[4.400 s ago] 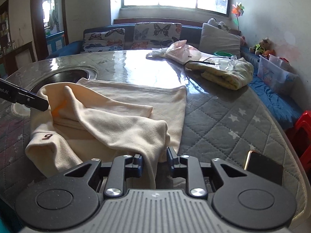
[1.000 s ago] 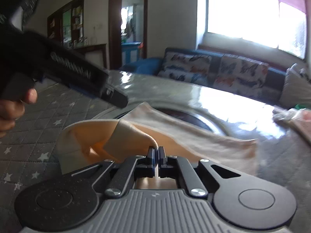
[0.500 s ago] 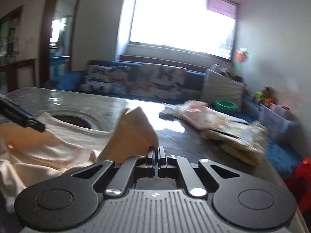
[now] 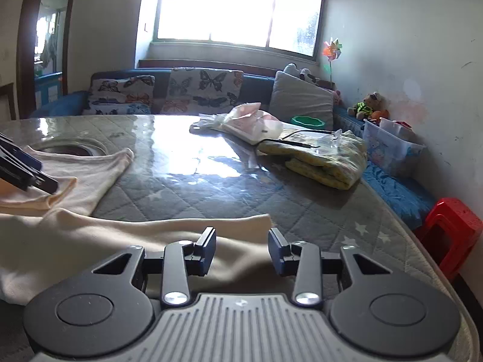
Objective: Fold clothes
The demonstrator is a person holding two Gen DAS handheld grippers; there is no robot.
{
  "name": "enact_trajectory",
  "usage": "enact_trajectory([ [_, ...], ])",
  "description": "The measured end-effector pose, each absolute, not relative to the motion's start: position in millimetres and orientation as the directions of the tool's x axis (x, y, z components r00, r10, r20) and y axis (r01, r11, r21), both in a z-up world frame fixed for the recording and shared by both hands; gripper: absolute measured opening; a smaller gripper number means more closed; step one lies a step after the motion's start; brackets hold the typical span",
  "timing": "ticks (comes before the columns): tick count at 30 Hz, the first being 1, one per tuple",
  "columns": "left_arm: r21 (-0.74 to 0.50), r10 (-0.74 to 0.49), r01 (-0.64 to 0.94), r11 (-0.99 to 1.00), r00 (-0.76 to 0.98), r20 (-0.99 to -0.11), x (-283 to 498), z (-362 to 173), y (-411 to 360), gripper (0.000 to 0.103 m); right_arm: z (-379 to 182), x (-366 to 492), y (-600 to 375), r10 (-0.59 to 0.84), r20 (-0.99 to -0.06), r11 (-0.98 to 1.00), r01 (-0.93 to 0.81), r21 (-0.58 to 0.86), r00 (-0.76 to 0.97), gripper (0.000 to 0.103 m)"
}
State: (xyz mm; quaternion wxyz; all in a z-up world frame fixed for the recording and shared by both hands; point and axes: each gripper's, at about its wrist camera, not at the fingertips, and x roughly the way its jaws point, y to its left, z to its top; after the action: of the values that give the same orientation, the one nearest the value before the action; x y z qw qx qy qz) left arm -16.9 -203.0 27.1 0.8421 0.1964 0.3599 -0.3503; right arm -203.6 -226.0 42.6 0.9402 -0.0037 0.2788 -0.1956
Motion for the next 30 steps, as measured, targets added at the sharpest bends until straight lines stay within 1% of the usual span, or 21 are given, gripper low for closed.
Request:
enact_trajectory([
  [5,0.075,-0.461,0.75,0.658,0.479,-0.747,-19,19,-212,0.067,46,-205,-220,-0.356,-0.517,0.928,0.357,-0.102,0.778,0.043],
  [7,0.028,-0.474,0.744,0.668,0.454,-0.754,-13,18,-211,0.057,46,-206,-218,-0.349,-0.515,0.931,0.353,-0.095,0.783,0.044],
  [8,0.009,-0.48,0.74,0.672,0.445,-0.756,-10,17,-210,0.043,47,-207,-216,-0.345,-0.514,0.932,0.35,-0.092,0.785,0.045],
  [9,0.016,-0.476,0.734,0.679,0.456,-0.752,-10,19,-209,0.037,47,-207,-214,-0.34,-0.513,0.934,0.345,-0.089,0.788,0.045],
  [10,0.014,-0.481,0.735,0.678,0.459,-0.747,-10,19,-208,0.033,48,-207,-212,-0.335,-0.512,0.936,0.341,-0.087,0.791,0.046],
  [11,0.0,-0.49,0.73,0.683,0.458,-0.741,-10,21,-205,0.022,48,-207,-210,-0.33,-0.51,0.938,0.336,-0.085,0.794,0.046],
  [12,-0.012,-0.498,0.725,0.688,0.46,-0.735,-9,22,-203,0.015,48,-207,-209,-0.326,-0.509,0.94,0.332,-0.083,0.796,0.047],
  [13,-0.015,-0.499,0.713,0.701,0.476,-0.724,-9,25,-199,0.01,48,-206,-207,-0.32,-0.51,0.942,0.326,-0.079,0.798,0.047],
  [14,-0.018,-0.499,0.699,0.715,0.492,-0.713,-9,28,-195,0.008,48,-205,-205,-0.311,-0.512,0.945,0.319,-0.075,0.801,0.047],
  [19,-0.069,-0.492,0.596,0.8,0.585,-0.645,-5,53,-156,0.005,42,-198,-189,-0.253,-0.525,0.964,0.259,-0.064,0.813,0.052],
  [20,-0.081,-0.486,0.57,0.818,0.607,-0.629,-4,60,-146,0.005,40,-196,-187,-0.246,-0.528,0.965,0.255,-0.057,0.813,0.055],
  [21,-0.098,-0.482,0.544,0.833,0.628,-0.611,-4,70,-134,0.005,39,-193,-187,-0.239,-0.532,0.966,0.253,-0.048,0.812,0.059],
  [25,-0.138,-0.435,0.436,0.889,0.714,-0.549,-6,93,-84,0.005,32,-184,-184,-0.213,-0.546,0.969,0.247,-0.011,0.81,0.066],
  [26,-0.149,-0.422,0.41,0.9,0.732,-0.535,-8,98,-70,0.005,31,-182,-183,-0.207,-0.55,0.969,0.246,-0.002,0.809,0.071],
  [27,-0.16,-0.408,0.383,0.91,0.749,-0.522,-10,102,-57,0.005,30,-180,-183,-0.202,-0.553,0.97,0.244,0.002,0.809,0.073],
  [30,-0.195,-0.356,0.298,0.935,0.801,-0.482,-19,113,-17,0.005,28,-174,-180,-0.193,-0.56,0.971,0.238,0.008,0.806,0.074],
])
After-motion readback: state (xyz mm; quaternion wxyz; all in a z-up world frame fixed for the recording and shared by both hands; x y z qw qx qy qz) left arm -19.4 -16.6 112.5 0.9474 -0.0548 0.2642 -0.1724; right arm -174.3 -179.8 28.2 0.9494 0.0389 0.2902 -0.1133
